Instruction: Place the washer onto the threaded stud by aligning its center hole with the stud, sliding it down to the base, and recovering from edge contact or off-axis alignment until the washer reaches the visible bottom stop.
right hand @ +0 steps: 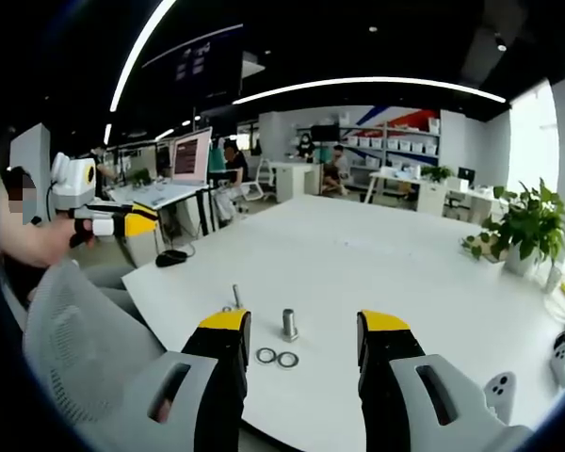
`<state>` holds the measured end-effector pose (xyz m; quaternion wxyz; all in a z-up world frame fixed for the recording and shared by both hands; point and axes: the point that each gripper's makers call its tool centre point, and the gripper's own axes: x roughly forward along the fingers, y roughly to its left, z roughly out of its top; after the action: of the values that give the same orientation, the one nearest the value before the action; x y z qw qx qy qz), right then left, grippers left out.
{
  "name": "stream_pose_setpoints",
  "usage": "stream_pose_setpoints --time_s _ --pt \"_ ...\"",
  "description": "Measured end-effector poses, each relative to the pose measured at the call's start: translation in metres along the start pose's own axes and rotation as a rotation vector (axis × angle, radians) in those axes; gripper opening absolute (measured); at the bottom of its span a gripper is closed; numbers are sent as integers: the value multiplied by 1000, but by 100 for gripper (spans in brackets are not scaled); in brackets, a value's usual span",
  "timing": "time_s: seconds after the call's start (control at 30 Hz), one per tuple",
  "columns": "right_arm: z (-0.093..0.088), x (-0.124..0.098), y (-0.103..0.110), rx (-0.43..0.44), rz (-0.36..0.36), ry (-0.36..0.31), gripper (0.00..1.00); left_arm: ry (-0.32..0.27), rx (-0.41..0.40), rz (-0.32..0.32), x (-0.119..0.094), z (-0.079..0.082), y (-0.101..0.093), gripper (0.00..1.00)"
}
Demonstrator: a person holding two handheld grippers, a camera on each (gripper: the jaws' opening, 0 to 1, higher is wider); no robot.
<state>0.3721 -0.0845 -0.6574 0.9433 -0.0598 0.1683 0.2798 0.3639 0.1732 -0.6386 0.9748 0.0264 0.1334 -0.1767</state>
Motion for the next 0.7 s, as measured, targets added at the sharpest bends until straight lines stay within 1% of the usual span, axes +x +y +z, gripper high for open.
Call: stream_pose_setpoints --time_s 0.17,0.47,0.7 --pt "-2 0 1 0 3 10 47 8 -2 2 0 -2 0 19" --pt "0 0 1 0 8 3 47 16 8 -7 1 -3 -2 20" --pt "-2 2 3 -6 11 20 46 24 -1 -22 3 -4 -4 21"
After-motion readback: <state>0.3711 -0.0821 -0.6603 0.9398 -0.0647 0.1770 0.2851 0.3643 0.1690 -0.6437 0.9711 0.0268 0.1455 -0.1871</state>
